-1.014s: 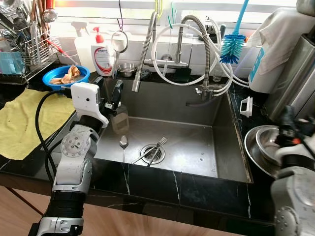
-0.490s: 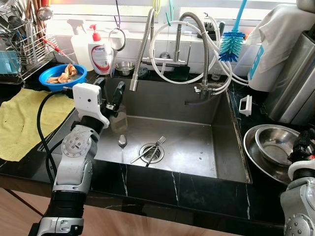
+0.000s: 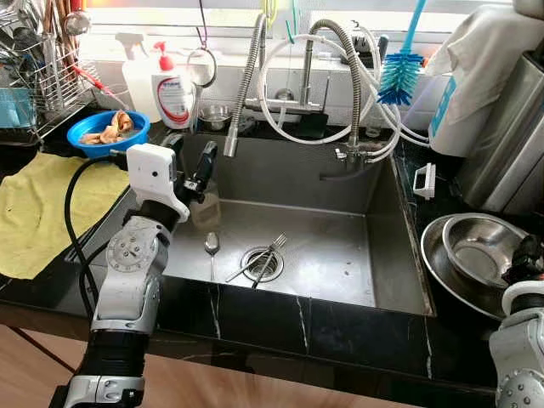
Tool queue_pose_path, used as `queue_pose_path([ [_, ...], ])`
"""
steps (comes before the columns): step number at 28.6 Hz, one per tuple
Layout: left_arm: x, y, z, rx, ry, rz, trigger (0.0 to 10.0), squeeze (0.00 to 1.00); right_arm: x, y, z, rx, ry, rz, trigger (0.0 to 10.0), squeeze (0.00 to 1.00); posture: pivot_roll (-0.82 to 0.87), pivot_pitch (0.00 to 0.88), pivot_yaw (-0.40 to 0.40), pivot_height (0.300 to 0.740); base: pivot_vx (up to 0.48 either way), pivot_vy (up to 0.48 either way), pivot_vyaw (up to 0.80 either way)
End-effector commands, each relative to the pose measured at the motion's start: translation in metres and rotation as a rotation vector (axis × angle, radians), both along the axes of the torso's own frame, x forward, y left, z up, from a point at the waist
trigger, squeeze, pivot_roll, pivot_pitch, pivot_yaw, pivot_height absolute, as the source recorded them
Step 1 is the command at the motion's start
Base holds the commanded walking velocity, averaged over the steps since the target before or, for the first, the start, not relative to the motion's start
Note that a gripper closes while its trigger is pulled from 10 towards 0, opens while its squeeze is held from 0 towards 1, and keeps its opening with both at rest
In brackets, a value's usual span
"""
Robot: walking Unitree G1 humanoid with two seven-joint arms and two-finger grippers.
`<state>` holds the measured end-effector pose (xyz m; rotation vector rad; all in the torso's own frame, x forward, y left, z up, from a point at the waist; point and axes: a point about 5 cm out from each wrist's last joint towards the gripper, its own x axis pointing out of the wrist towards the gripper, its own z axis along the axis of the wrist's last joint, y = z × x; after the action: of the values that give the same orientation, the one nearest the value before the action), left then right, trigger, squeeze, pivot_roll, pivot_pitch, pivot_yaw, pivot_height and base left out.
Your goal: Kitchen organization
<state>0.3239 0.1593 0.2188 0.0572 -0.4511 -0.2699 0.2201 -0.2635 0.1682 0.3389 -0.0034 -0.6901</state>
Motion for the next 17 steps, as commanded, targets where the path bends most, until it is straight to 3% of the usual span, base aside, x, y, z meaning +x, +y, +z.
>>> queue_pose_path([
  [1, 0.001, -0.003, 0.005, 0.007, -0.019, -0.015, 10.0, 0.00, -0.001, 0.000, 0.007, -0.001, -0.020, -0.008, 10.0, 0.00, -0.08, 0.000, 0.012, 0.740, 0.000, 0.000, 0.00],
  [17, 0.004, -0.004, 0.008, 0.004, -0.021, -0.019, 10.0, 0.00, 0.000, 0.000, 0.018, 0.036, -0.049, -0.010, 10.0, 0.00, -0.09, 0.000, 0.011, 0.740, 0.000, 0.000, 0.00],
])
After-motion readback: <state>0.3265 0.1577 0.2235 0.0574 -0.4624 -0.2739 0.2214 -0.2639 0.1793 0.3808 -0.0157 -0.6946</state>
